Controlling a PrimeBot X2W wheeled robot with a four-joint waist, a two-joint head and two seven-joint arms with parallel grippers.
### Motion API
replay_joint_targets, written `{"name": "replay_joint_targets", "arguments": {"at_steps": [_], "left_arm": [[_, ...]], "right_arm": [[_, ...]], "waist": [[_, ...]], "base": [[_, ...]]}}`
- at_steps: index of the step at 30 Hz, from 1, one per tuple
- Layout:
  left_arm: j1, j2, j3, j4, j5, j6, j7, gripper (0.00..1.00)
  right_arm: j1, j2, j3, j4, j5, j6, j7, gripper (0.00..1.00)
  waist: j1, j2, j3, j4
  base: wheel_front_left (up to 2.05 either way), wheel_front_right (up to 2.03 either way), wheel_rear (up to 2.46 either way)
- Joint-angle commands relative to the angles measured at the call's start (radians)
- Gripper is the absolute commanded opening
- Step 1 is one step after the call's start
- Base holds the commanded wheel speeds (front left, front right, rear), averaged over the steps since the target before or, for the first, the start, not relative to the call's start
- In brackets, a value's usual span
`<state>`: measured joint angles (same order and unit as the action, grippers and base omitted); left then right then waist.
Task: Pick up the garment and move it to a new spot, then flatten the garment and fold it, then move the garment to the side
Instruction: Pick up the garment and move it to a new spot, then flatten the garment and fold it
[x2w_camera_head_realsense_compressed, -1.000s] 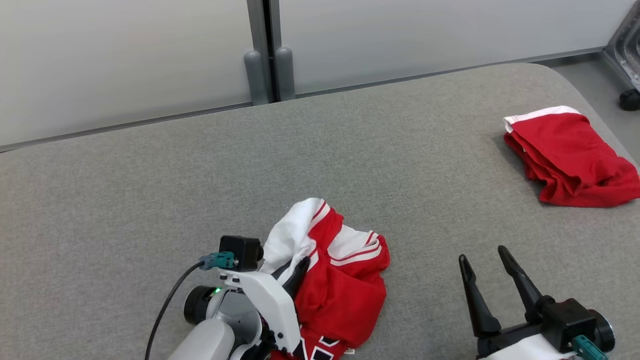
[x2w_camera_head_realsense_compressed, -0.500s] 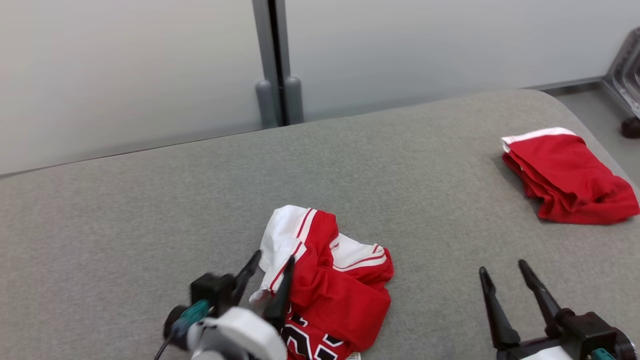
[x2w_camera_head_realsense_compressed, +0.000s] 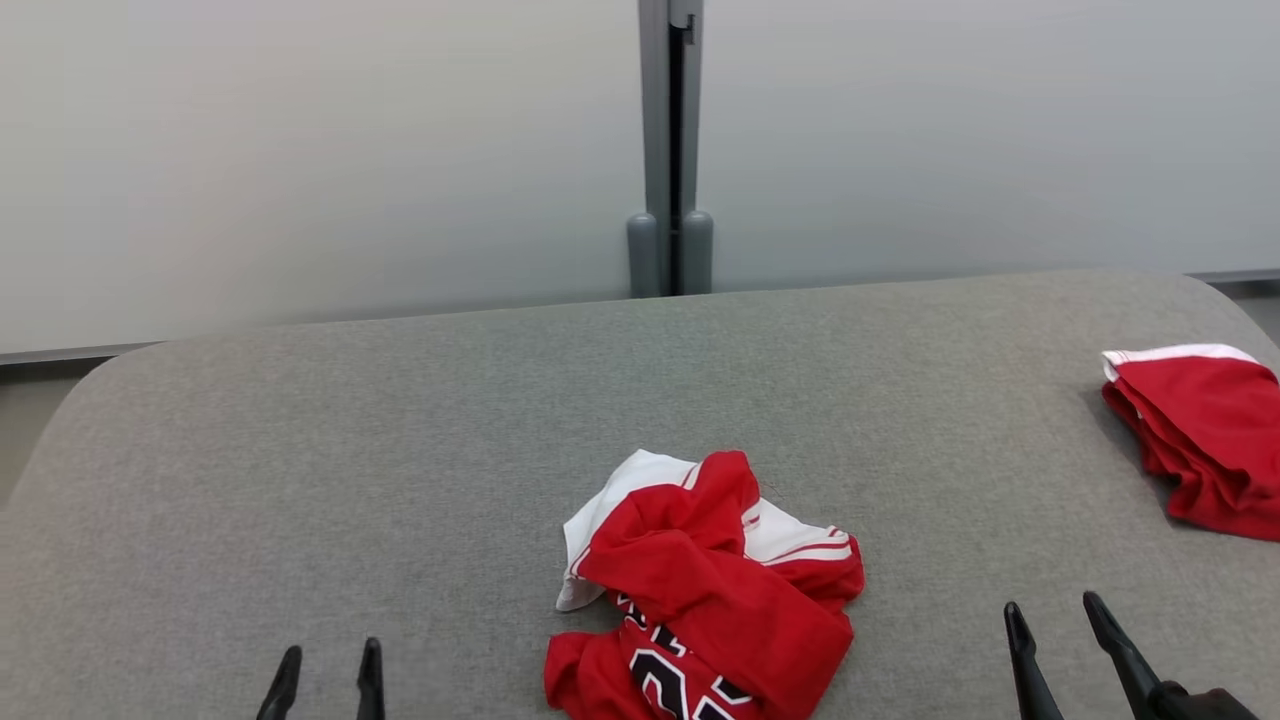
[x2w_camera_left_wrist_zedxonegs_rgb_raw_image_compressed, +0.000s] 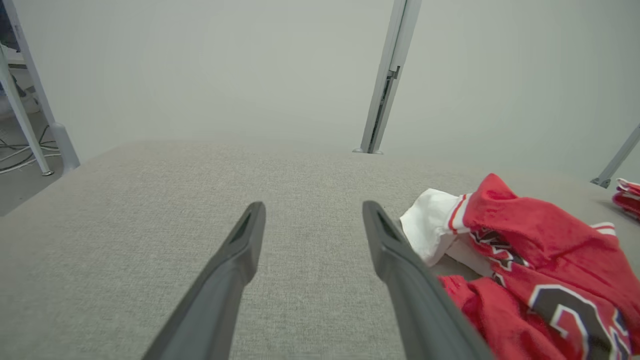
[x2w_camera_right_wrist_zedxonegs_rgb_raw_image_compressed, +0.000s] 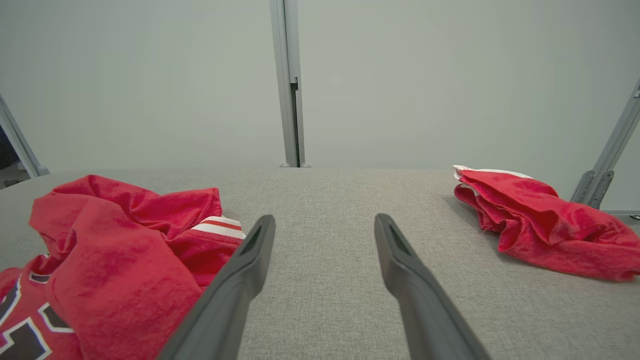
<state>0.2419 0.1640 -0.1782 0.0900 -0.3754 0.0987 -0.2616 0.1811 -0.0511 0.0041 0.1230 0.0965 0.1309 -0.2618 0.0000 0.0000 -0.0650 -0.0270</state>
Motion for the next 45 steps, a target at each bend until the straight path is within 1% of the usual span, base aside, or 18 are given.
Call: {"name": "replay_joint_targets", "arguments": {"at_steps": [1,5,9,14,16,18,20,23,27,30,33,35,36,38,39,40,42,45], "left_arm": [[0.019,-0.014,0.031,-0.011,0.014,-0.015,-0.004,1.00],[0.049,-0.053,0.096,-0.022,0.055,-0.065,-0.004,1.00],[0.041,-0.081,0.131,-0.007,0.084,-0.109,-0.004,1.00],[0.022,-0.101,0.162,0.006,0.099,-0.142,-0.005,1.00],[0.008,-0.105,0.156,0.006,0.100,-0.153,-0.005,1.00],[-0.018,-0.110,0.121,-0.008,0.085,-0.170,-0.005,1.00],[-0.043,-0.112,0.061,-0.001,0.081,-0.180,0.005,1.00],[-0.098,-0.111,-0.042,0.015,0.065,-0.196,0.094,1.00],[-0.137,-0.111,-0.159,0.031,0.026,-0.205,0.224,1.00],[-0.149,-0.111,-0.203,0.048,0.012,-0.205,0.285,1.00],[-0.154,-0.111,-0.252,0.074,-0.011,-0.195,0.356,1.00],[-0.163,-0.111,-0.262,0.099,-0.007,-0.165,0.390,1.00],[-0.173,-0.106,-0.273,0.115,0.012,-0.159,0.404,1.00],[-0.180,-0.106,-0.275,0.150,0.006,-0.147,0.427,1.00],[-0.189,-0.106,-0.284,0.163,0.010,-0.150,0.437,0.43],[-0.200,-0.107,-0.289,0.169,0.011,-0.156,0.441,0.01],[-0.207,-0.106,-0.292,0.162,-0.023,-0.172,0.447,0.00],[-0.222,-0.110,-0.300,0.091,-0.079,-0.192,0.445,0.00]], "right_arm": [[0.016,-0.003,-0.008,0.008,0.004,0.000,-0.005,1.00],[0.020,-0.002,-0.016,0.016,0.012,0.000,-0.005,1.00],[0.007,-0.001,-0.013,0.023,0.025,0.000,-0.005,1.00],[-0.003,-0.001,-0.009,0.030,0.028,0.000,-0.005,1.00],[-0.007,-0.001,-0.006,0.031,0.028,0.000,-0.005,1.00],[-0.012,-0.002,-0.004,0.027,0.025,0.000,-0.005,1.00],[-0.019,-0.002,0.001,0.022,0.022,0.000,-0.005,1.00],[-0.036,-0.002,0.020,0.021,0.016,0.000,-0.005,1.00],[-0.062,-0.002,0.035,0.021,0.018,0.000,-0.005,1.00],[-0.072,-0.002,0.041,0.021,0.020,0.000,-0.005,1.00],[-0.079,-0.002,0.046,0.025,0.025,0.000,-0.005,1.00],[-0.084,-0.002,0.045,0.025,0.026,0.000,-0.005,1.00],[-0.088,-0.001,0.048,0.025,0.028,0.000,-0.005,1.00],[-0.088,-0.002,0.050,0.028,0.031,0.000,-0.005,1.00],[-0.090,-0.002,0.050,0.030,0.031,0.000,-0.005,1.00],[-0.094,-0.002,0.052,0.031,0.033,0.000,-0.005,1.00],[-0.098,-0.002,0.052,0.034,0.037,0.000,-0.005,1.00],[-0.100,-0.002,0.051,0.036,0.038,0.000,-0.005,1.00]], "waist": [[0.0000,0.0000,-0.011,0.014],[0.0000,0.0000,-0.014,0.028],[0.0000,0.0000,-0.014,0.033],[0.0000,0.0000,-0.011,0.029],[0.0000,0.0000,-0.006,0.022],[0.0000,0.0000,0.001,0.016],[0.0000,0.0000,0.011,0.006],[0.0000,0.0000,0.028,-0.019],[0.0000,0.0000,0.053,-0.066],[0.0000,0.0000,0.065,-0.088],[0.0000,0.0000,0.084,-0.118],[0.0000,0.0000,0.098,-0.133],[0.0000,0.0000,0.105,-0.140],[0.0000,0.0000,0.113,-0.153],[0.0000,0.0000,0.116,-0.159],[0.0000,0.0000,0.118,-0.164],[0.0000,0.0000,0.118,-0.172],[0.0000,0.0000,0.112,-0.178]], "base": [[0.00,0.00,0.00],[0.00,0.00,0.00],[0.00,0.00,0.00],[0.00,0.00,0.00],[0.00,0.00,0.00],[0.00,0.00,0.00],[0.00,0.00,0.00],[0.00,0.00,0.00],[0.00,0.00,0.00],[0.00,0.00,0.00],[0.00,0.00,0.00],[0.00,0.00,0.00],[0.00,0.00,0.00],[0.00,0.00,0.00],[0.00,0.00,0.00],[0.00,0.00,0.00],[0.00,0.00,0.00],[0.00,0.00,0.00]]}}
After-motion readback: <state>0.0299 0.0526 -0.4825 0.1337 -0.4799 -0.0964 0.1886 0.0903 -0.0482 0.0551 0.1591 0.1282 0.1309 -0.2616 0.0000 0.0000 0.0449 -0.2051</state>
